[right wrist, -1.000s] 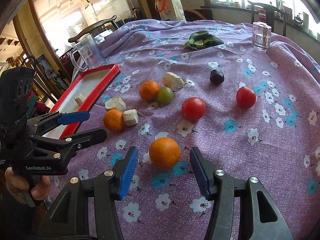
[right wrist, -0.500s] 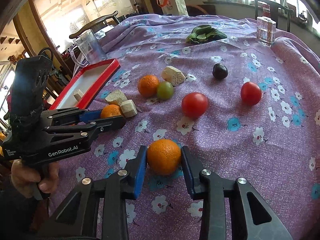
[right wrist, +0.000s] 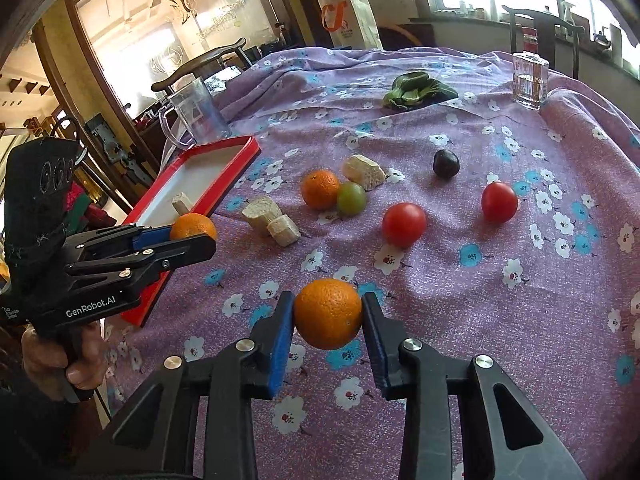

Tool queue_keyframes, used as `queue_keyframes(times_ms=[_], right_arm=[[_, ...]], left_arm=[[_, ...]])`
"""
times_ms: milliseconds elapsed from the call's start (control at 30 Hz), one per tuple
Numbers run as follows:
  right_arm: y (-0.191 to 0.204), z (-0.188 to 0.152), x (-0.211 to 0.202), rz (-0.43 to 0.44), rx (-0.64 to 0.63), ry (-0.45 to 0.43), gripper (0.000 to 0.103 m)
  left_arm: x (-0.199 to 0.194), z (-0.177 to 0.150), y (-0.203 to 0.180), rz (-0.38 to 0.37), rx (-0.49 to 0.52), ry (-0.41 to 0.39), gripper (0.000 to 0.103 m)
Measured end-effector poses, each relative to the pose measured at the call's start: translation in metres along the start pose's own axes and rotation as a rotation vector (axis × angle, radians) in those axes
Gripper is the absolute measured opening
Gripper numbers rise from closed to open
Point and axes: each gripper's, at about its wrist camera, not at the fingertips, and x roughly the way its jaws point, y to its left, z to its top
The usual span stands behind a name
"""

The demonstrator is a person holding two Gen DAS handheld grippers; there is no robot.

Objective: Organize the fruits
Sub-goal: 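Grasp an orange with the left tool while the right tool grasps another orange, then carry the orange with the left tool while the right tool carries its orange to the tray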

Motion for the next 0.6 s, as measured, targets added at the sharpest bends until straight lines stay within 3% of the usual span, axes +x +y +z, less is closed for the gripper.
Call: queue_keyframes(times_ms=[600], right_arm=[[0.046, 0.015, 0.006, 0.038, -0.071, -0.007, 0.034]], left_arm=[[-0.043, -0.015, 0.033, 0.044, -0.065, -0.043, 0.031]])
